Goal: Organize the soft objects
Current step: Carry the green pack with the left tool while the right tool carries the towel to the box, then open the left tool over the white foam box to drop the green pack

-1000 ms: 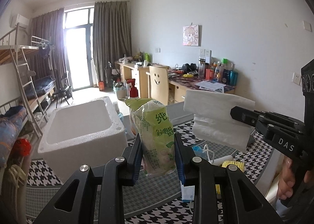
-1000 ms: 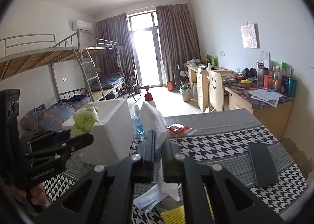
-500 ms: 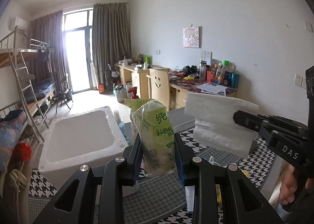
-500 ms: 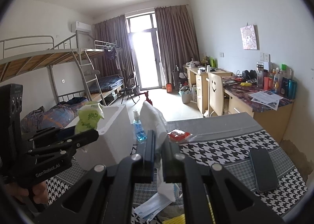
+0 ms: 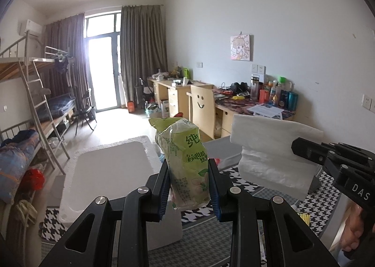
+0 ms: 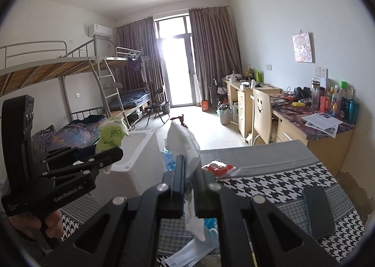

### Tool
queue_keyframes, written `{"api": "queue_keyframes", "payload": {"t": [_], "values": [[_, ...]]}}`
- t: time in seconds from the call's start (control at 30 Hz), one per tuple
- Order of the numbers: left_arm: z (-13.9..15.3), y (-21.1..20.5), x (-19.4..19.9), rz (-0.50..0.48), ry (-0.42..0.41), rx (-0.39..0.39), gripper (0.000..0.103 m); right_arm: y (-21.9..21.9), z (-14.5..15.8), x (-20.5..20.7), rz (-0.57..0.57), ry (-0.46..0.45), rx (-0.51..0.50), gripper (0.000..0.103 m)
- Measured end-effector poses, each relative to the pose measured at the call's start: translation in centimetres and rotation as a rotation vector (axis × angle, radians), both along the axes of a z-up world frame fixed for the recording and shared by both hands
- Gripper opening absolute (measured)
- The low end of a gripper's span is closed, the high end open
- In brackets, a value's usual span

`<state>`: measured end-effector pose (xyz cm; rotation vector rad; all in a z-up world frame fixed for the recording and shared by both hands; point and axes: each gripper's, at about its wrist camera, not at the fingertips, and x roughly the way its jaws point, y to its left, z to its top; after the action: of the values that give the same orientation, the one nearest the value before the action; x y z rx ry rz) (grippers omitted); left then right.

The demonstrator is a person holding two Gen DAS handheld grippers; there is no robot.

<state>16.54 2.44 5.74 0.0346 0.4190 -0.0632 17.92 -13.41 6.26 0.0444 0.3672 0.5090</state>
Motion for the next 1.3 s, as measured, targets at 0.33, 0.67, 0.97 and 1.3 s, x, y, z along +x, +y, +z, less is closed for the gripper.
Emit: {"api": "queue_keyframes", "payload": {"t": [0.33,0.67,0.97,1.3], "values": [[0.8,1.0,1.0,0.025,-0.01,0.003,0.032,1.0,0.8,0.9,0.023,-0.005,-0.003,0.008],[1.5,1.8,1.6,0.064,-0.028,0.01,0.032,1.8,1.3,1.9,0.048,-0.005,-0.007,0.008],[1.8,2.8,2.3,0.127,-0.029,0.02,0.032,3.2,1.9,2.4,0.09,-0.018,-0.015,0.008],[2.0,4.4,2.4,0.208,-0.032,0.011,0.032,5.0,2.0,2.9,0.147,-0.023,-0.022,0.008]]}}
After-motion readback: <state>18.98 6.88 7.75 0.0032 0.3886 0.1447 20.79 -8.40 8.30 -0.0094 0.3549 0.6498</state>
